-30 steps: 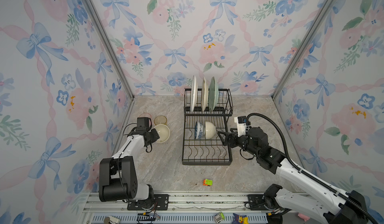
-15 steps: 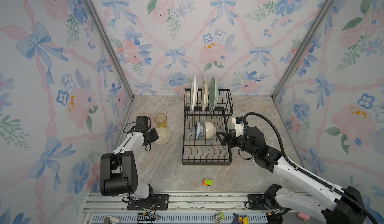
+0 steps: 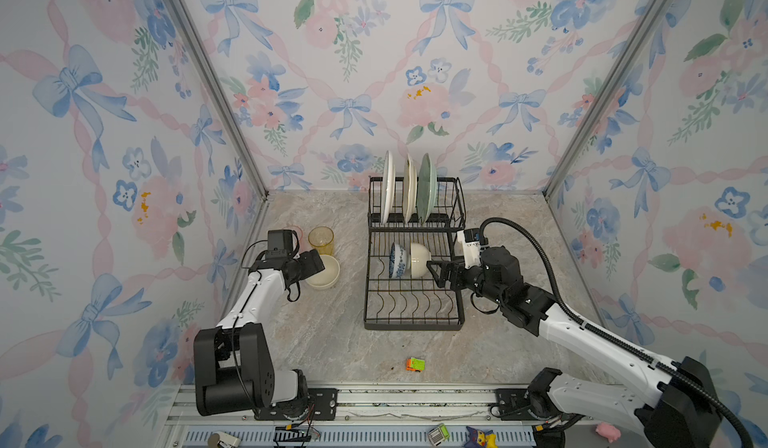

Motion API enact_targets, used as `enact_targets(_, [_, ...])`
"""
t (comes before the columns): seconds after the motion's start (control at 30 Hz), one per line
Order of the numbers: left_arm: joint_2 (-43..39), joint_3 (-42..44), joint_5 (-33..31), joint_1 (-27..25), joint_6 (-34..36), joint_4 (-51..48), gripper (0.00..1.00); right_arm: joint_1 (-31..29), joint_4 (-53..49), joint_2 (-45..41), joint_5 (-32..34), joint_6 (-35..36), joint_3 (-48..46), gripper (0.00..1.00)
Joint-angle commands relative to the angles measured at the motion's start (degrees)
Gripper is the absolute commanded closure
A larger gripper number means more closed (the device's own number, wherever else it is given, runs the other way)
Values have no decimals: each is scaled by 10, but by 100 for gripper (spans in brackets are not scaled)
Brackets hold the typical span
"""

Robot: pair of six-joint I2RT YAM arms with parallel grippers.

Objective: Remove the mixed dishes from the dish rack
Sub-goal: 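Lower the cream bowl onto the table near the amber glass with the left gripper, then release the cream bowl with the left gripper while the right reaches toward the rack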

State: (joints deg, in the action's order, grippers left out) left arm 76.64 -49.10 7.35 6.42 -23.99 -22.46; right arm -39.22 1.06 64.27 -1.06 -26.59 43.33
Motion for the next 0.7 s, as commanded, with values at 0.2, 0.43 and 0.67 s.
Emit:
enact_targets(0.2, [-91,10,65,-4,-15,-12,2,-11,4,28,13,-17,13,3])
enact_targets(0.43, [-184,2,3,-79,-50,-5,2,-33,26,28,57,-34,-18,3])
enact_targets(0.67, [-205,9,-2,-130,-74,21,2,-51,29,49,77,-34,-15,3])
